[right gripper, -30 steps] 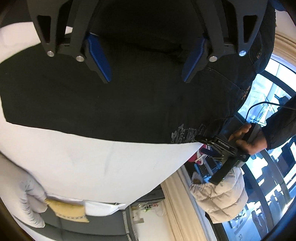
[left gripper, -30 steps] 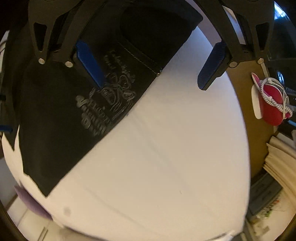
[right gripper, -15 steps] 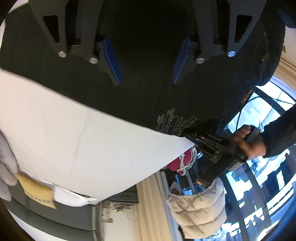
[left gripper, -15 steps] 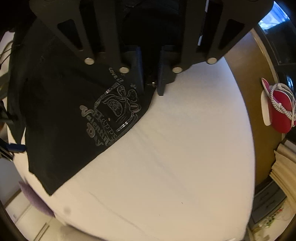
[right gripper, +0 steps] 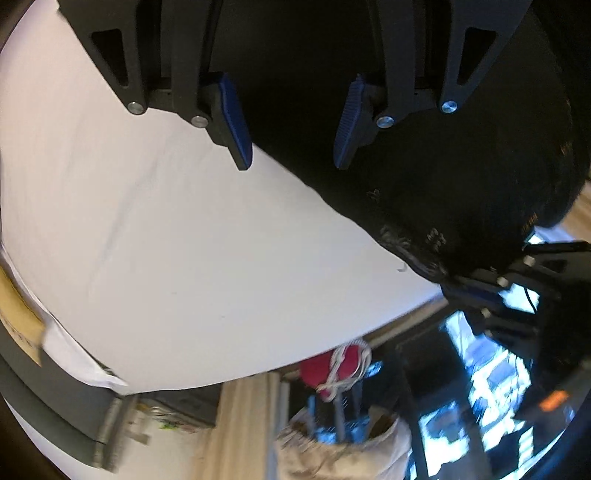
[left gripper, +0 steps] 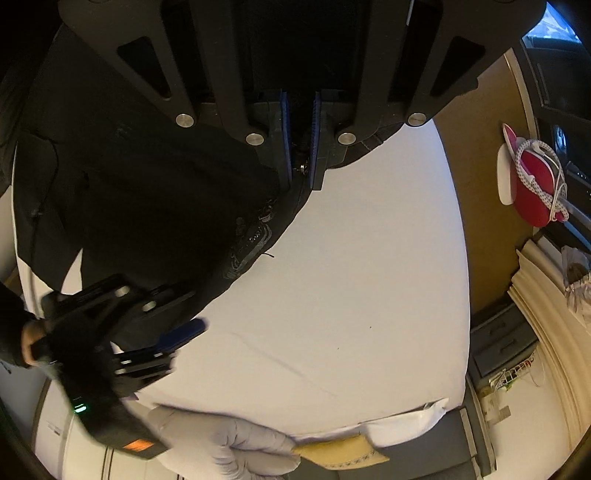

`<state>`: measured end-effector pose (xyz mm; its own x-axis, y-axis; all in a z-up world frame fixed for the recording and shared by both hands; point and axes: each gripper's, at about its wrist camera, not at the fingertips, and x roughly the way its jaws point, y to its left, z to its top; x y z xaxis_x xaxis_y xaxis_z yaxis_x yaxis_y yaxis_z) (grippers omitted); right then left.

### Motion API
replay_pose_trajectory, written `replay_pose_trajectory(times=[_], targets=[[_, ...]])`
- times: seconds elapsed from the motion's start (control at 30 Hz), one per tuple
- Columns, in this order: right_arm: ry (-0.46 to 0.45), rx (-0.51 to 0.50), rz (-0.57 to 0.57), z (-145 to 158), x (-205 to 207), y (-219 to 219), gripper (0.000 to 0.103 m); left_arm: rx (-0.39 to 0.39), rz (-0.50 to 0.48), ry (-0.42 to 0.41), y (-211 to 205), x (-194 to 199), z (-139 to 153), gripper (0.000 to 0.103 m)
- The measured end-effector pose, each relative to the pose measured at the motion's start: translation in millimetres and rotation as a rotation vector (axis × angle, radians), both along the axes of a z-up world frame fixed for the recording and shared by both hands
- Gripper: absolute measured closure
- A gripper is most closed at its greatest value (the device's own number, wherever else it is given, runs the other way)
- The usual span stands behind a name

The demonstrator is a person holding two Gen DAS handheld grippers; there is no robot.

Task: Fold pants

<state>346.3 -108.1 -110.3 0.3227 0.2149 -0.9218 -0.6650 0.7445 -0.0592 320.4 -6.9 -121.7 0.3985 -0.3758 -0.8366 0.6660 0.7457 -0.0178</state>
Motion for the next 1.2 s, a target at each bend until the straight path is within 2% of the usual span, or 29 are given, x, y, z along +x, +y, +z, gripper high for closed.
replay_pose_trajectory(times=[0.07, 0.1, 0.13, 0.17, 0.2, 0.3, 0.47, 0.57, 0.67, 0.77, 0.87, 1.07, 1.2], targets=[[0.021, -0.03, 0.014, -8, 7, 4, 0.054, 0.004, -0.006, -0.005, 8, 9, 13, 0.095], [0.037, -0.035, 0.02, -11, 10, 5, 0.058, 0.003, -0.007, -0.005, 8, 2, 15, 0.095], [0.051, -0.036, 0.023, -13, 11, 6, 0.065, 0.001, -0.005, -0.002, 11, -1, 17, 0.095], [0.054, -0.039, 0.026, -13, 13, 7, 0.081, -0.001, -0.003, 0.0, 12, -22, 25, 0.095], [0.052, -0.028, 0.025, -12, 12, 7, 0.089, -0.002, -0.003, 0.001, 15, -25, 24, 0.095], [0.049, 0.008, 0.022, -7, 2, 4, 0.096, -0.007, 0.006, 0.003, 18, -23, 27, 0.095], [0.022, 0.123, -0.027, 12, -22, -3, 0.098, -0.025, 0.024, 0.012, 24, -20, 33, 0.096], [0.021, 0.187, -0.027, 21, -46, -4, 0.098, -0.025, 0.025, 0.006, 26, -38, 40, 0.096], [0.03, 0.185, 0.015, 23, -82, 2, 0.098, -0.04, 0.021, 0.013, 31, -65, 44, 0.096], [0.03, 0.125, 0.089, 23, -127, 14, 0.098, -0.037, 0.009, 0.027, 37, -97, 44, 0.096], [-0.01, 0.026, 0.165, 21, -184, 26, 0.098, -0.02, -0.02, 0.039, 41, -137, 42, 0.096], [-0.122, -0.146, 0.24, 15, -279, 41, 0.098, 0.022, -0.097, 0.062, 35, -213, 39, 0.096], [-0.16, -0.228, 0.283, 3, -331, 54, 0.098, 0.069, -0.15, 0.087, 31, -259, 29, 0.096]])
